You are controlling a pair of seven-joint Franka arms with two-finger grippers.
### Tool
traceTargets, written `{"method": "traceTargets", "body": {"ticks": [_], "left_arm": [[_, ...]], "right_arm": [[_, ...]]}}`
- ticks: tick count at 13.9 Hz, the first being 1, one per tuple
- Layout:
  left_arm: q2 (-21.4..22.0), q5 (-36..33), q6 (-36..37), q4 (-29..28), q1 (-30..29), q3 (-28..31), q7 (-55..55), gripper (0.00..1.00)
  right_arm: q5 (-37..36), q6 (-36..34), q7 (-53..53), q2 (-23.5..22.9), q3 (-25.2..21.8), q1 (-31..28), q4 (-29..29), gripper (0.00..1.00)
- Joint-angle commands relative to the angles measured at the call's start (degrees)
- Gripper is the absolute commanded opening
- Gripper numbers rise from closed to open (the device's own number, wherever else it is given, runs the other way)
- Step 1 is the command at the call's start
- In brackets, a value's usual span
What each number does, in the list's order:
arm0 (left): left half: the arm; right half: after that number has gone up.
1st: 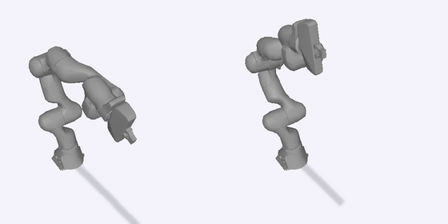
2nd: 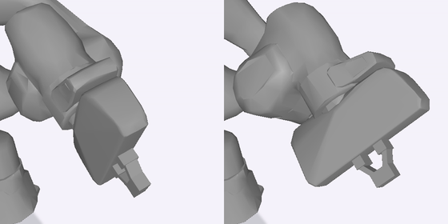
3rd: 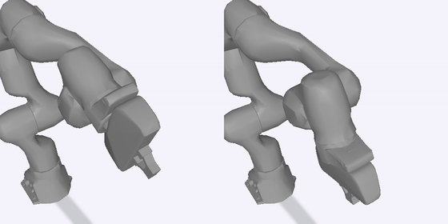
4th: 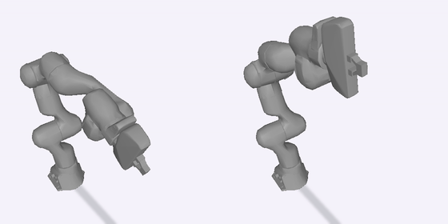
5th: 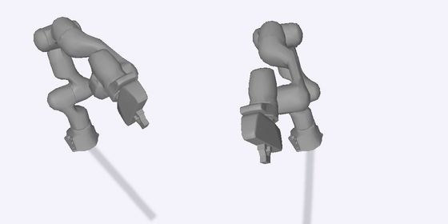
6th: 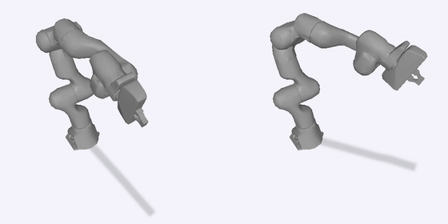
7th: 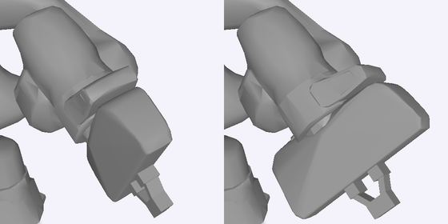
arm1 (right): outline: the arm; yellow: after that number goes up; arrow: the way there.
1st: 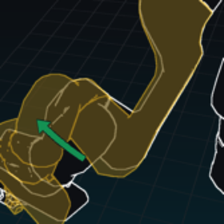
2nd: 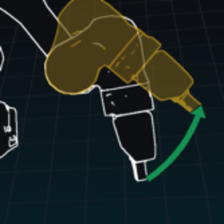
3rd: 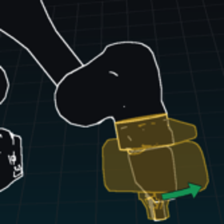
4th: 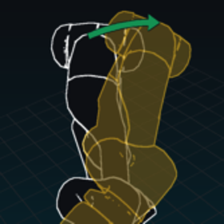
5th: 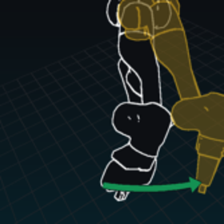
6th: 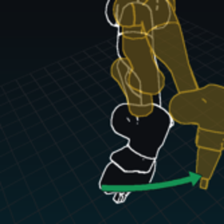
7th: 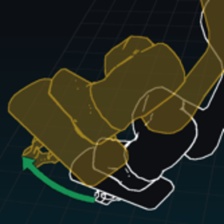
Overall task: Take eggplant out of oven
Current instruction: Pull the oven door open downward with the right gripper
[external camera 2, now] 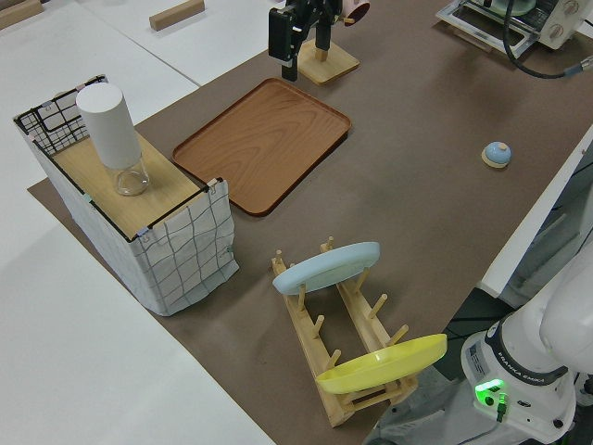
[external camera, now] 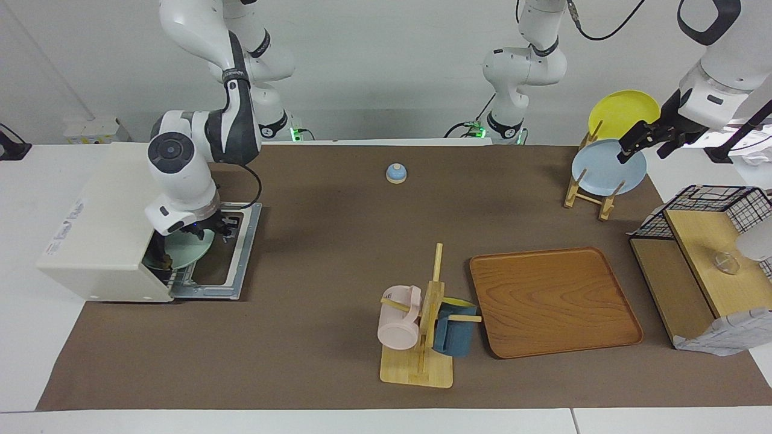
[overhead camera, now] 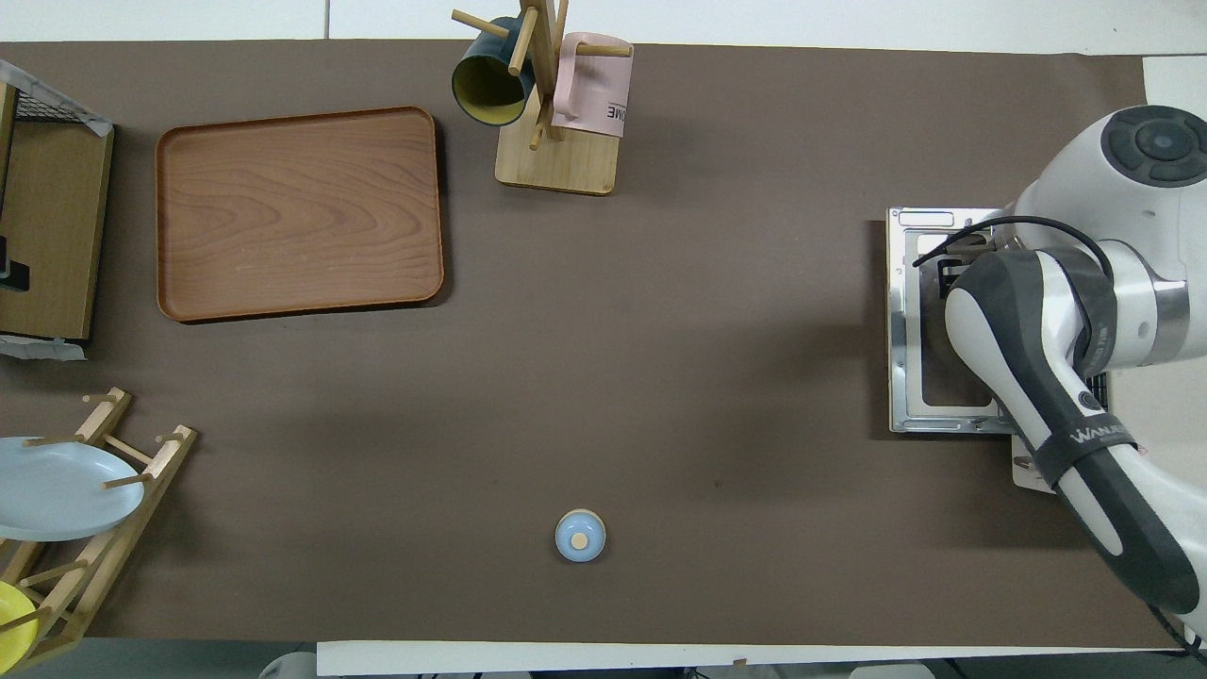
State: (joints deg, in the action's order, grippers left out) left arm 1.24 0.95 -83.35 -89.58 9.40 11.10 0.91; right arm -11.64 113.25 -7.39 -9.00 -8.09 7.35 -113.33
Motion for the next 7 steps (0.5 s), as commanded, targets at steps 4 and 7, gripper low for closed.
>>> {"method": "traceTargets", "body": {"ticks": [4,7], "left_arm": [[0.87,0.2,0.74,-0.6,-0.17,0.06,-0.56,1.0],[0.79,0.2,0.74,-0.6,-0.17,0.06,-0.56,1.0]], "right_arm": [[-2.51,4.44,0.27,2.05,0.45,-0.49,-4.62,0.29],[-2.77,4.18,2.11,1.61,0.62,0.38,-3.66,0.0]]}}
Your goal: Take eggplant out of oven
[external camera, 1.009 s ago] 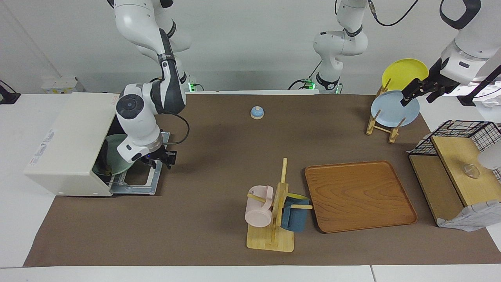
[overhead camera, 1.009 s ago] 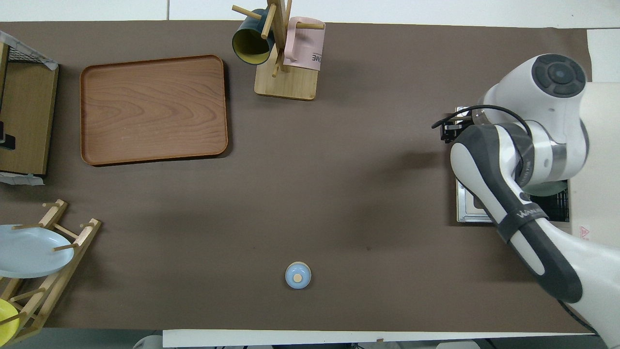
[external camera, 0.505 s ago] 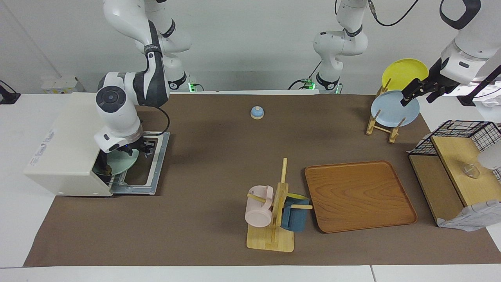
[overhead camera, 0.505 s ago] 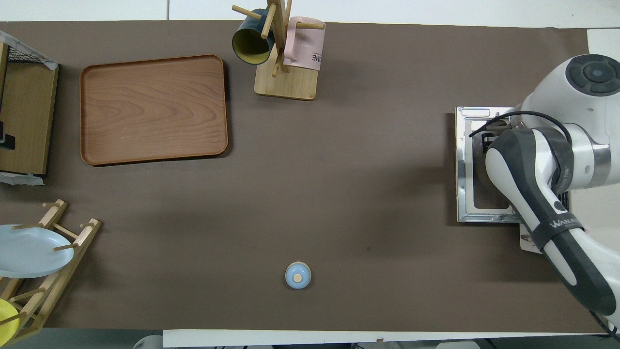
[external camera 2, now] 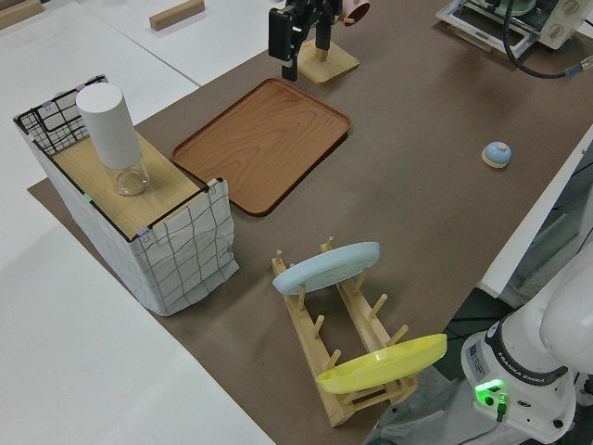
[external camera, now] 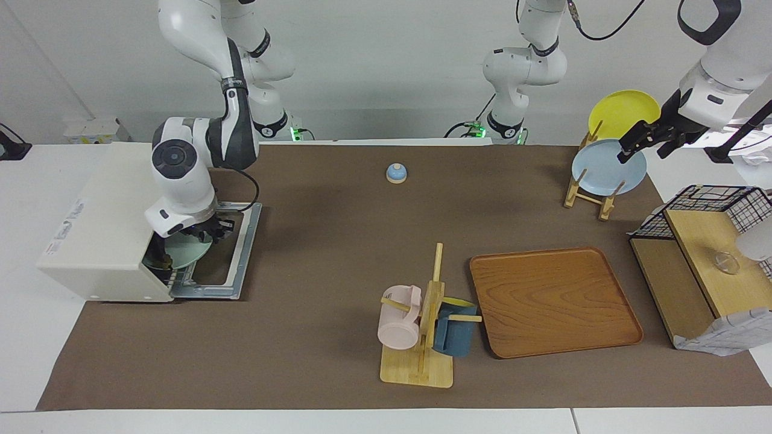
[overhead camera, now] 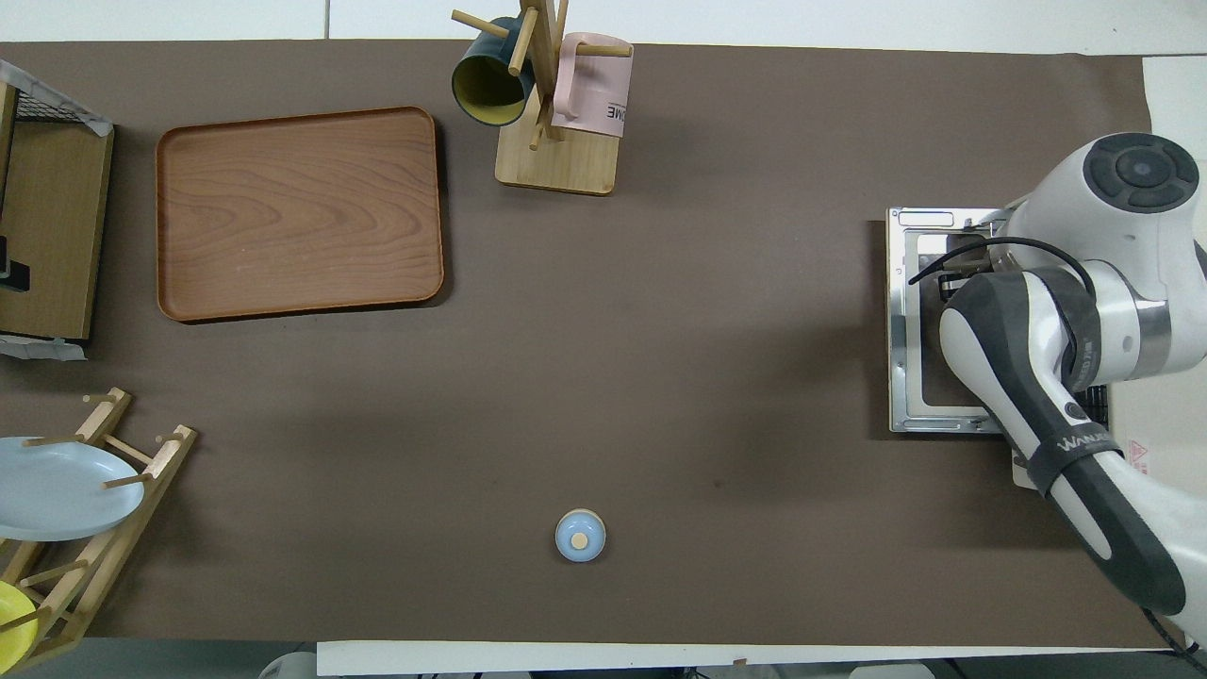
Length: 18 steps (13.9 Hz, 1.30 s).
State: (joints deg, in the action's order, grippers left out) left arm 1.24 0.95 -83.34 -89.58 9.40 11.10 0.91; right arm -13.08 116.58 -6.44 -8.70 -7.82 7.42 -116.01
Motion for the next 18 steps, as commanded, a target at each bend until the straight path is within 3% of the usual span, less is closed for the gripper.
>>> {"method": "traceTargets", "body": {"ticks": [1,3,5,7,9,11,14,18], "left_arm": [[0.79,0.2,0.73,-0.6,-0.17,0.06,-0.56,1.0],[0.7,0.11,-0.15,-0.6,-0.17,0.24,-0.65,1.0],[0.79,0.02,0.11,-0.6,-0.34,0.24,-0.73,1.0],[0.79,0.02,-0.15,-0.6,-0.43,0.33,-0.65,1.0],[0.79,-0.07,-0.06,-0.69,-1.39,0.41,-0.56,1.0],[0.79,-0.07,-0.15,-0.69,-2.54,0.33,-0.65,1.0],[0.79,-0.15,-0.24,-0.6,-4.11,0.5,-0.47,1.0],[1.66,-0.51,-0.5,-2.61,-3.95,0.5,-0.3,1.0]], "right_arm": [[-2.29,0.23,1.08,1.23,0.52,1.36,-0.02,0.0],[-2.92,-2.83,-0.84,0.53,0.52,5.65,2.53,0.0],[-2.74,-10.19,-9.6,-2.36,0.61,12.84,9.8,0.0],[-1.34,-16.36,-20.13,-7.97,0.7,20.67,18.93,0.0],[4.61,-19.28,-28.68,-15.26,1.14,25.78,29.38,0.0],[10.16,-19.29,-36.76,-22.2,2.1,29.12,36.96,0.0],[11.41,-15.96,-49.68,-33.46,6.12,32.66,50.32,0.0],[11.58,-8.93,-56.91,-36.82,7.38,35.91,50.53,0.07]]}}
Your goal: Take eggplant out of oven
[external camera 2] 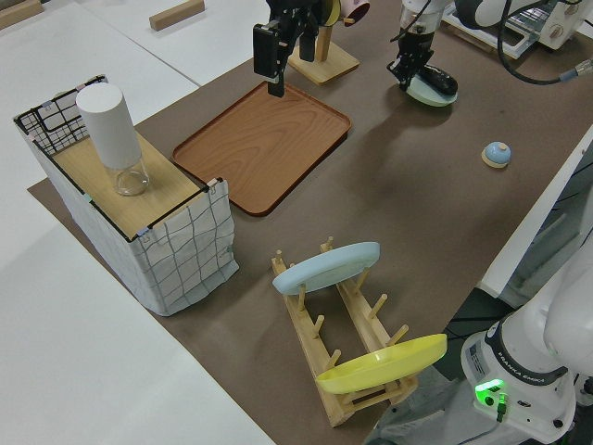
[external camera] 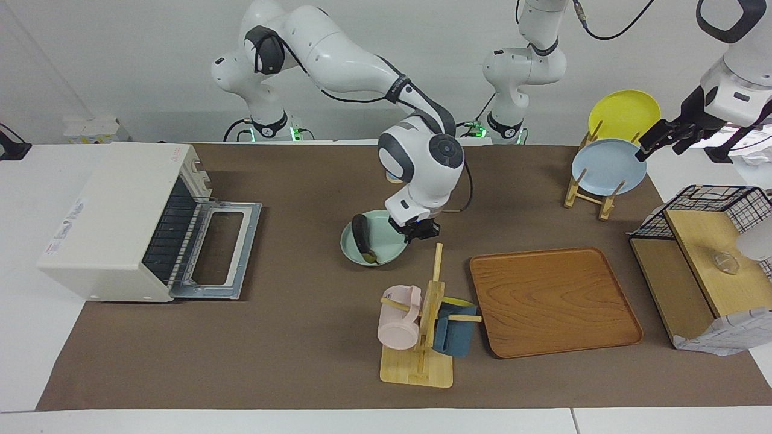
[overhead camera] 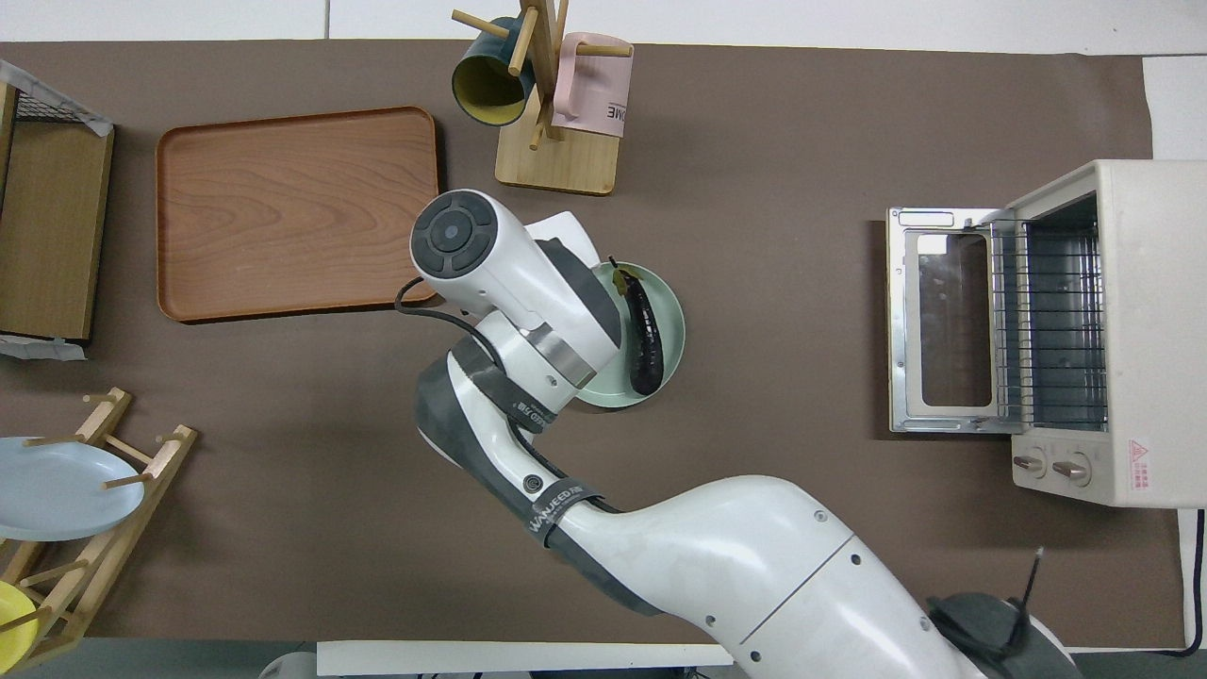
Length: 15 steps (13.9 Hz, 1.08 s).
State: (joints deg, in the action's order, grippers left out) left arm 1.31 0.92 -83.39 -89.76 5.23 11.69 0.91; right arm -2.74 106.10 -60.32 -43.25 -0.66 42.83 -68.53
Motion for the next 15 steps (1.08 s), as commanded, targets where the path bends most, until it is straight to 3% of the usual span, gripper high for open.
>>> {"method": "traceTargets", "body": {"ticks": [1,2,5,7,8,10,11,13,15], "left_arm": [[2.11,-0.57,-1.07,-3.83,0.39,-0.09,-0.12,1.0],[3.86,-0.57,-3.86,-7.15,0.57,-0.35,0.58,1.0],[10.63,-0.57,-19.66,-24.19,6.26,-2.55,8.99,1.0],[9.68,-0.48,-23.99,-26.95,13.1,-2.64,14.53,1.0],[7.94,-0.48,-26.71,-27.66,16.79,-2.64,17.78,1.0],[3.55,-0.31,-33.12,-27.84,23.92,-2.73,23.93,1.0],[0.65,0.13,-37.59,-27.75,27.26,-2.73,27.35,1.0],[-6.02,0.13,-47.52,-27.23,35.16,-2.73,38.33,1.0],[-12.44,0.39,-56.83,-26.17,41.06,-2.73,43.89,1.0]], "right_arm": [[1.59,4.87,-5.48,-2.54,0.39,0.42,2.71,0.26],[1.6,5.94,-6.64,-2.54,0.65,0.42,2.53,0.4],[0.73,-0.25,-5.78,0.07,0.84,-0.9,6.21,0.43],[0.54,-3.87,0.87,6.65,0.65,-5.44,3.96,0.45],[0.46,-3.28,4.47,10.86,0.57,-7.82,-1.2,0.52],[0.37,-2.48,13.78,16.77,0.74,-13.61,-8.43,0.55],[0.37,-2.92,19.48,19.23,0.66,-16.6,-12.11,0.51],[0.37,-0.13,31.1,23.81,0.74,-23.63,-22.92,0.33],[-1.03,7.59,36.05,27.84,0.48,-26.03,-34.94,0.13]]}}
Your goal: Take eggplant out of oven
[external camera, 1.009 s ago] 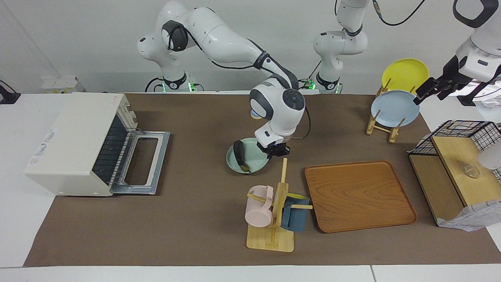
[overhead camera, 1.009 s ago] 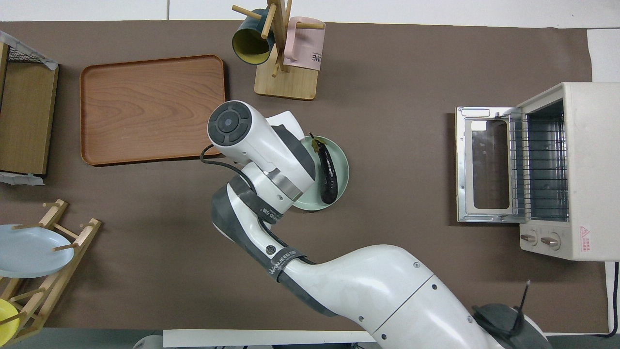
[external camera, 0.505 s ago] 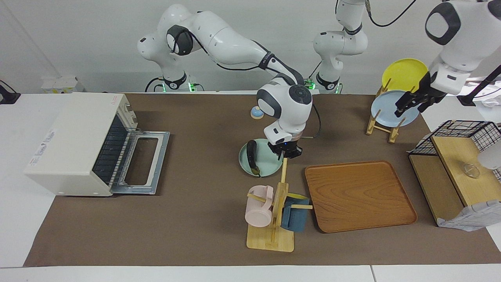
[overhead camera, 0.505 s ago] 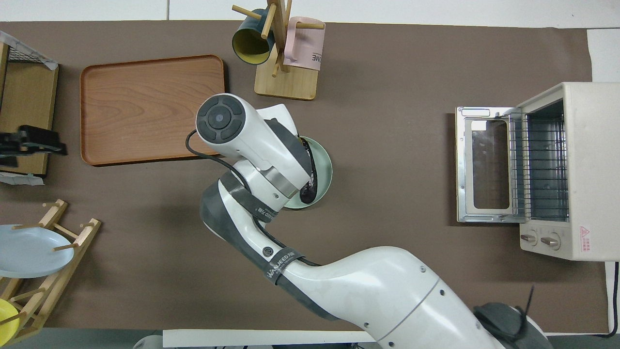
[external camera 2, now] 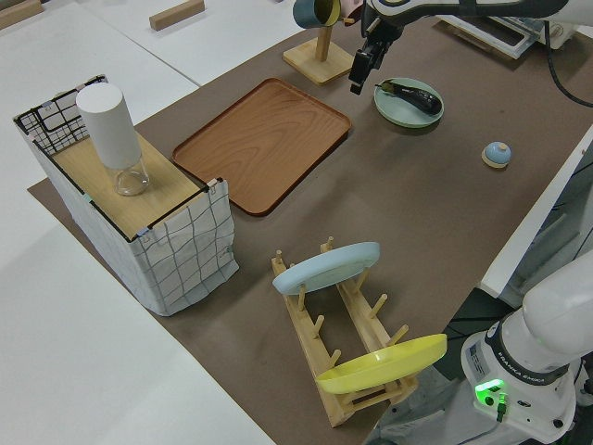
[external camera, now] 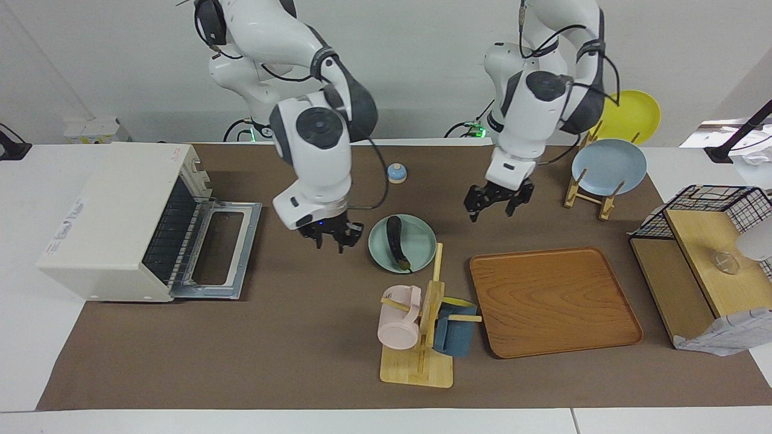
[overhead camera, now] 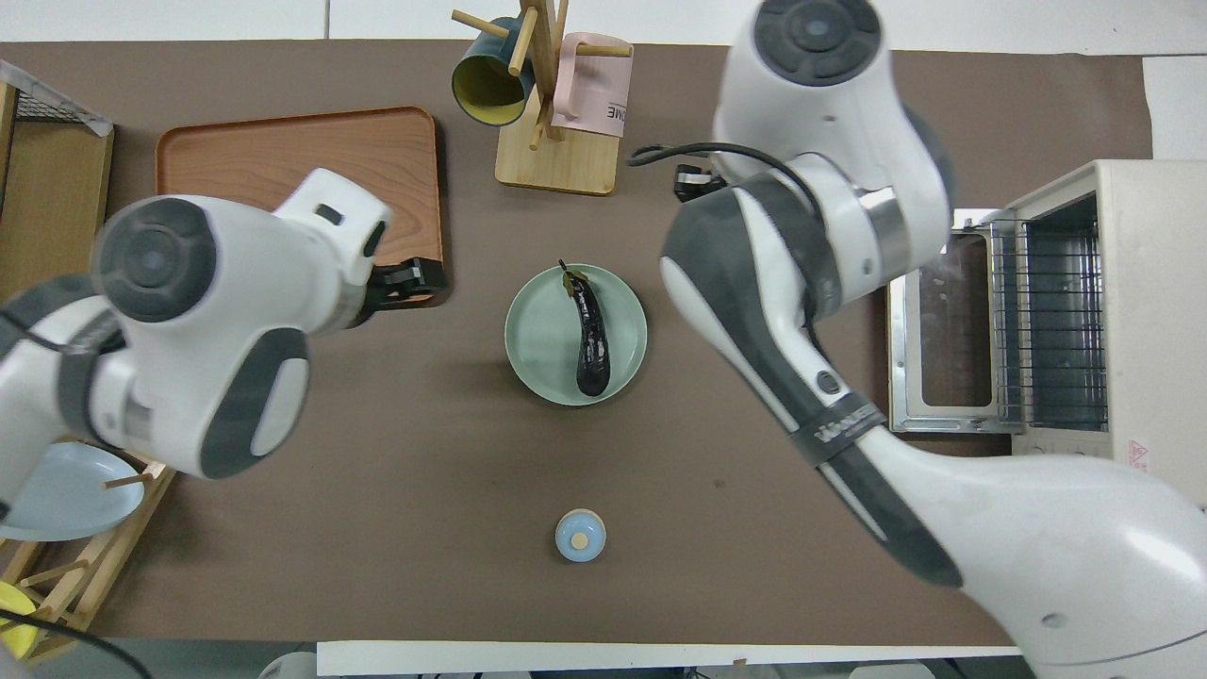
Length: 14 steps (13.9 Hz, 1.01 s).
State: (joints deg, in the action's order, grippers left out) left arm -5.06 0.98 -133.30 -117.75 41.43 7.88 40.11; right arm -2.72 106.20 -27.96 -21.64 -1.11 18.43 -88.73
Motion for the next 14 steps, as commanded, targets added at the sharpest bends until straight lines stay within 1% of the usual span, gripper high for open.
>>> {"method": "traceTargets", "body": {"ticks": [1,2,3,5,6,7,8,9,10,11,12,13,14], "left_arm": [[-8.89,0.34,-10.1,2.6,7.41,1.17,6.63,1.0],[-11.44,0.34,-10.65,4.61,8.31,1.08,7.0,1.0],[-13.99,0.34,-10.66,6.63,8.66,1.08,7.09,1.0],[-16.55,0.43,-10.75,7.53,11.81,1.17,9.36,0.99],[-17.0,0.43,-10.31,7.53,12.7,1.26,10.86,0.87],[-17.0,0.43,-8.92,7.53,12.88,1.17,11.04,0.56],[-17.0,0.43,-7.42,7.53,12.97,1.26,11.22,0.27],[-16.91,0.43,-6.8,7.53,13.76,1.35,11.83,0.08],[-16.91,0.43,-6.01,7.8,14.11,1.43,12.1,0.0],[-17.0,0.34,-3.39,9.89,14.03,1.52,12.62,0.0],[-17.35,0.16,0.38,12.43,13.25,1.78,12.63,0.0],[-17.53,-0.19,3.89,14.54,12.72,2.74,12.28,0.0],[-16.83,-0.62,6.19,15.44,11.06,5.28,11.41,0.0]], "right_arm": [[-3.85,11.18,6.14,7.47,1.11,-4.86,-19.68,0.08],[-5.01,14.09,8.51,8.18,1.11,-7.33,-23.47,0.06],[-5.63,17.43,9.14,8.02,1.11,-8.14,-26.12,0.04],[-6.77,19.13,9.06,6.44,1.02,-8.85,-27.64,0.04],[-8.17,19.48,9.32,5.91,1.02,-9.89,-27.73,0.04],[-10.62,19.48,9.94,5.82,1.11,-11.04,-27.73,0.04],[-14.04,18.79,10.55,5.82,1.11,-11.31,-27.64,0.04],[-16.07,18.69,10.56,5.82,1.11,-11.57,-27.73,0.04],[-17.48,17.73,10.73,5.82,1.11,-11.4,-27.29,0.04],[-20.19,15.38,11.17,5.82,1.11,-11.23,-25.98,0.04],[-22.48,12.39,12.04,5.47,1.19,-11.14,-23.45,0.04],[-22.77,8.8,14.23,5.12,1.19,-11.22,-20.55,0.04],[-22.6,4.76,18.34,5.03,1.28,-11.57,-16.87,0.04]]}}
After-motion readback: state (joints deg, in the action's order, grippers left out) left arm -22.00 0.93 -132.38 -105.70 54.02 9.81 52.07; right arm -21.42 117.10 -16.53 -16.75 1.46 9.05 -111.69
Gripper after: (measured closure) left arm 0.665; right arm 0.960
